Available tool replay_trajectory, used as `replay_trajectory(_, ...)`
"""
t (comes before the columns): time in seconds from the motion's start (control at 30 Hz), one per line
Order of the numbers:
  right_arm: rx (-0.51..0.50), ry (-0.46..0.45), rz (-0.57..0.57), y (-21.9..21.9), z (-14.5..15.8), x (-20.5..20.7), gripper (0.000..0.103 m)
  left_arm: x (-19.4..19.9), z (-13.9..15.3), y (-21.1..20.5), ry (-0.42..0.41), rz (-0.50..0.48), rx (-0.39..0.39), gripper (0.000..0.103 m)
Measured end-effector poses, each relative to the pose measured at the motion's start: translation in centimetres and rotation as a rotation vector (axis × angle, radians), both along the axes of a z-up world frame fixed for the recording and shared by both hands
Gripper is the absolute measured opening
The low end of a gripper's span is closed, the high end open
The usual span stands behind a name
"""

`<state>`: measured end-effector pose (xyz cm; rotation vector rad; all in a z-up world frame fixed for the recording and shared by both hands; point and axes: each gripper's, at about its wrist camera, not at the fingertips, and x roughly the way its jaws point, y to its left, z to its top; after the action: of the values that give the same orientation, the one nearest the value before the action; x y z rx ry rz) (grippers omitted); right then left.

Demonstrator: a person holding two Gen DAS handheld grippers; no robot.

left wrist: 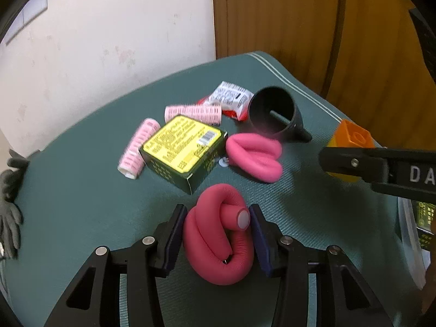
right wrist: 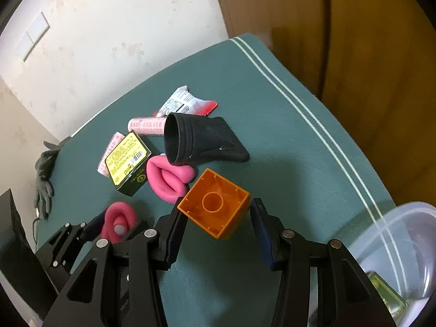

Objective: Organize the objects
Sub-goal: 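Carry orange brick over the bowl with right tool while left tool carries pink curler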

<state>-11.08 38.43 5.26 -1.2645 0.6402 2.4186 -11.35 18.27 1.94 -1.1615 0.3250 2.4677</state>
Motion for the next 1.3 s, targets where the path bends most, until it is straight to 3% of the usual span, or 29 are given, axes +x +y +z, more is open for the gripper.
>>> replay_trajectory(0.6,0.183,0.125,-0.066,-1.7,4.2,8.5,0.048,2.8,3.4,1.3,0.113,-0.054,0.017,0.049)
replay_trajectory(1.3,0.191,0.132,-0.195,0.8,2.7,17.6,0.048,8.6,5.5,5.9,0.145,-0.198,0.04,0.049)
